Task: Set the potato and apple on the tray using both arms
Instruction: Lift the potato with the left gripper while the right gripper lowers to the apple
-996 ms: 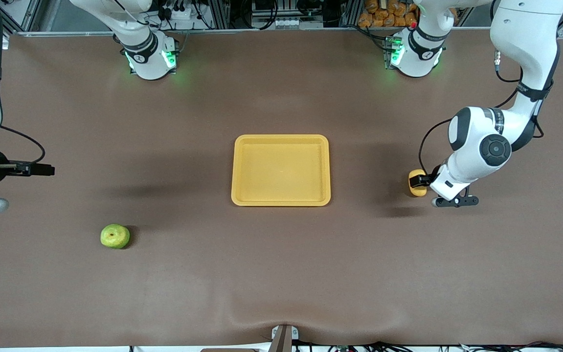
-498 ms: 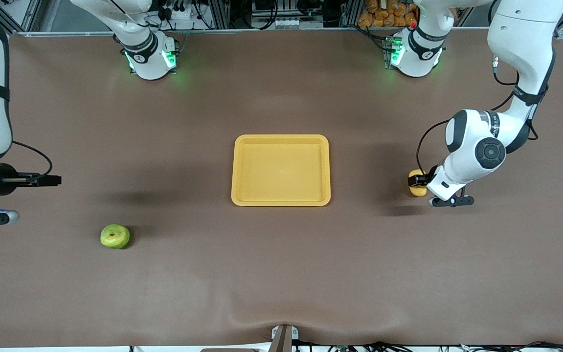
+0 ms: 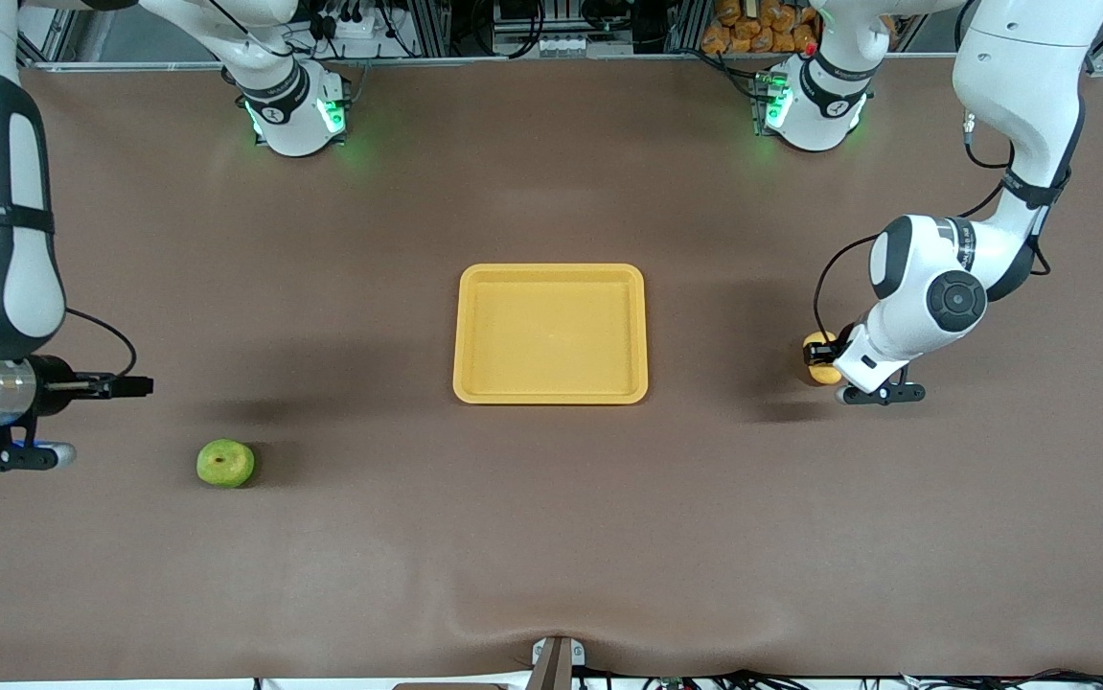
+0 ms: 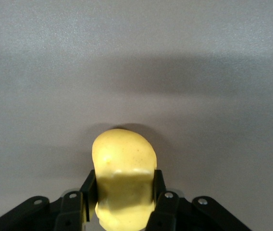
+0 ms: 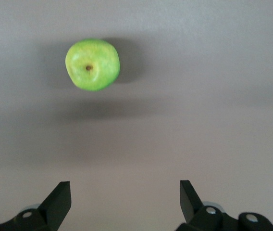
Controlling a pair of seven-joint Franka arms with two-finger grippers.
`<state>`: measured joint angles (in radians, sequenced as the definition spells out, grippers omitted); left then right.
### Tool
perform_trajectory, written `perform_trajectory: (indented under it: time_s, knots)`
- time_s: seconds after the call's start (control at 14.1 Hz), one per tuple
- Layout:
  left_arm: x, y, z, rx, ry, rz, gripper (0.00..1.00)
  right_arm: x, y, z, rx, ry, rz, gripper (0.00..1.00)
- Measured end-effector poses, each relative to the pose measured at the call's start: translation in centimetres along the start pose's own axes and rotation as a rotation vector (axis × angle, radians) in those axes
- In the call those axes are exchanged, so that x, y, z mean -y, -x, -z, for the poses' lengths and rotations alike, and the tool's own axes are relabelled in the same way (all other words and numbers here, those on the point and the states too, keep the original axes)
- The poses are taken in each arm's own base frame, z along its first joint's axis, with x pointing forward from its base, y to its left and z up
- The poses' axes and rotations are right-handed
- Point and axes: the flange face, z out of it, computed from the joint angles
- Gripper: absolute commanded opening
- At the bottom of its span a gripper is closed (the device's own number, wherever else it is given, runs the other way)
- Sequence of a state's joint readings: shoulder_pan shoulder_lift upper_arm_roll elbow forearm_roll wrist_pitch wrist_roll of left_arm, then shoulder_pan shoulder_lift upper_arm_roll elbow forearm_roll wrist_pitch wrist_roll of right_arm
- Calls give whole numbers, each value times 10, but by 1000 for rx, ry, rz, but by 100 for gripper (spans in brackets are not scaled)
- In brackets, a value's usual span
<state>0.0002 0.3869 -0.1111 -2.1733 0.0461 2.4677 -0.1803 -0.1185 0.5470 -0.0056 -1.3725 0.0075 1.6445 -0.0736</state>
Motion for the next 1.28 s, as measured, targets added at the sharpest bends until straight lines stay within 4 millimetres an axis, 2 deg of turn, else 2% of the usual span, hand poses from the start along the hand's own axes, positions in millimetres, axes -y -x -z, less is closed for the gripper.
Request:
perform_trajectory:
  time_s: [0.28, 0.57, 0.85, 1.07, 1.28]
  knots:
    - [-3, 0, 0, -2, 0, -4, 9, 10, -22, -26, -48, -35, 9, 100]
    - [-11, 0, 2, -10, 2, -19, 6, 14, -43, -51, -97, -46, 11, 100]
    - [-26, -6, 12, -34, 6, -43, 4, 25, -59, -71, -146, -54, 26, 100]
    - [-45, -9, 21, -52, 17, -74, 3, 26, -66, -87, -153, -56, 26, 100]
    - [-74, -9, 33, -44, 30, -96, 1, 26, -73, -102, -169, -56, 25, 100]
